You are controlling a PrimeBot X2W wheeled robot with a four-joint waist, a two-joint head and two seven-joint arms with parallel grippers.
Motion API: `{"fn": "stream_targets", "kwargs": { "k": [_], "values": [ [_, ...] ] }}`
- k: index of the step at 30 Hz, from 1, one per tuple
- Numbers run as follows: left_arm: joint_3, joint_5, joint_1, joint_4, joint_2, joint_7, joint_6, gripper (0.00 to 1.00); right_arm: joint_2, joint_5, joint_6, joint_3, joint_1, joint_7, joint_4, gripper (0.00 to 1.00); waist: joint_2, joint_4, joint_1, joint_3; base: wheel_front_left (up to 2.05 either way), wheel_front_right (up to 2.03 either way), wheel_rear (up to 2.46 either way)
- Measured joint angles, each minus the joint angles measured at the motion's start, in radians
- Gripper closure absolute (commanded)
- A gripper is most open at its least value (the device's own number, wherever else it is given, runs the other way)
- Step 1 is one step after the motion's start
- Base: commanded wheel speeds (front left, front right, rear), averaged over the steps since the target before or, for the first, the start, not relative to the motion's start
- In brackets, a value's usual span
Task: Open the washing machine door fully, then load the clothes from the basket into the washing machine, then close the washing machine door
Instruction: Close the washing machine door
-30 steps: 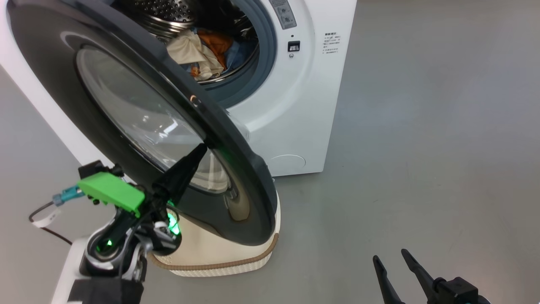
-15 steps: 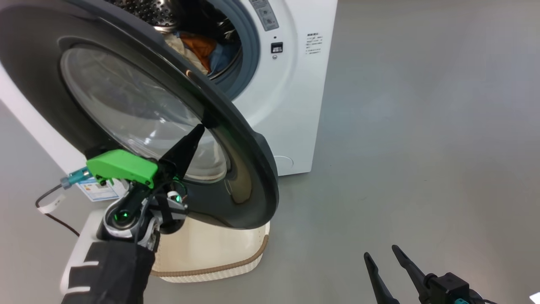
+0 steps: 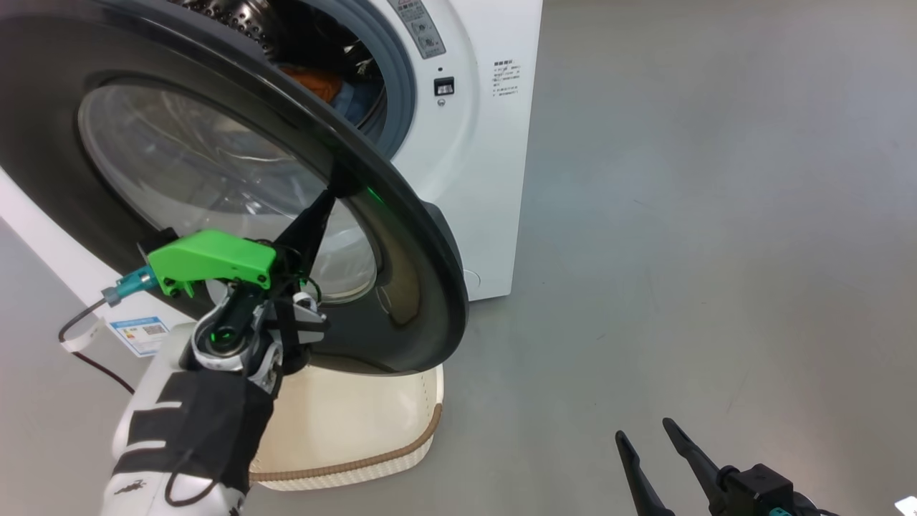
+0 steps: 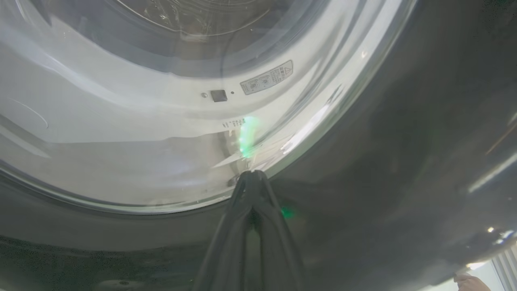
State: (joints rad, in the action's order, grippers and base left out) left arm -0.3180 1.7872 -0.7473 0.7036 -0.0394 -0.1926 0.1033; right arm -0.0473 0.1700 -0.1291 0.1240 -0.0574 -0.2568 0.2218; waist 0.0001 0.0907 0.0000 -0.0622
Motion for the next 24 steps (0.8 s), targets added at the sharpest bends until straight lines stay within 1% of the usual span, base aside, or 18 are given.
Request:
{"fn": "stream_targets", "kwargs": {
  "k": [7,12,13,14,15,16,17,18,22,24],
  "values": [
    [-0.056,-0.002,-0.021,0.031,0.003,0.100,0.016,1.00,0.000,0.000,0.000,0.000,0.000,0.000,0.004,0.00,0.0000,-0.003,0.0000,0.012,0.00,0.00,0.00],
    [-0.098,-0.095,-0.016,0.021,-0.002,0.156,0.017,0.99,0.000,0.000,0.000,-0.009,0.000,0.000,0.004,0.00,0.0000,-0.015,0.0000,0.020,0.00,0.00,0.00],
    [-0.111,-0.119,-0.011,0.011,-0.006,0.170,0.017,0.82,0.000,0.000,0.000,-0.012,-0.001,0.000,0.004,0.00,0.0000,-0.018,0.0000,0.021,0.00,0.00,0.00],
    [-0.125,-0.149,-0.007,0.003,-0.011,0.188,0.017,0.61,0.000,0.000,0.000,-0.016,-0.002,0.000,0.003,0.00,0.0000,-0.022,0.0000,0.022,0.00,0.00,0.00],
    [-0.134,-0.174,0.001,-0.008,-0.015,0.206,0.018,0.50,0.000,0.000,0.000,-0.018,-0.002,0.000,0.002,0.00,0.0000,-0.027,0.0000,0.024,0.00,0.00,0.00],
    [-0.147,-0.197,0.010,-0.020,-0.020,0.221,0.021,0.27,0.000,0.000,0.000,-0.022,-0.004,0.000,0.001,0.00,0.0000,-0.031,0.0000,0.025,0.00,0.00,0.00],
    [-0.163,-0.227,0.021,-0.029,-0.029,0.241,0.021,0.12,0.000,0.000,0.000,-0.027,-0.004,0.000,0.000,0.00,0.0000,-0.036,0.0000,0.026,0.00,0.00,0.00],
    [-0.180,-0.258,0.034,-0.040,-0.041,0.263,0.021,0.00,0.000,0.000,0.000,-0.032,-0.004,0.000,-0.001,0.00,0.0000,-0.040,0.0000,0.027,0.00,0.00,0.00],
    [-0.258,-0.443,0.095,-0.076,-0.112,0.388,0.020,0.00,0.000,0.000,0.000,-0.036,-0.004,0.000,-0.003,0.00,0.0000,-0.055,0.0000,0.033,0.00,0.00,0.00],
    [-0.273,-0.494,0.136,-0.100,-0.134,0.417,0.007,0.00,0.000,0.000,0.000,-0.036,-0.004,0.000,-0.004,0.00,0.0000,-0.057,0.0000,0.037,0.00,0.00,0.00]
  ]
}}
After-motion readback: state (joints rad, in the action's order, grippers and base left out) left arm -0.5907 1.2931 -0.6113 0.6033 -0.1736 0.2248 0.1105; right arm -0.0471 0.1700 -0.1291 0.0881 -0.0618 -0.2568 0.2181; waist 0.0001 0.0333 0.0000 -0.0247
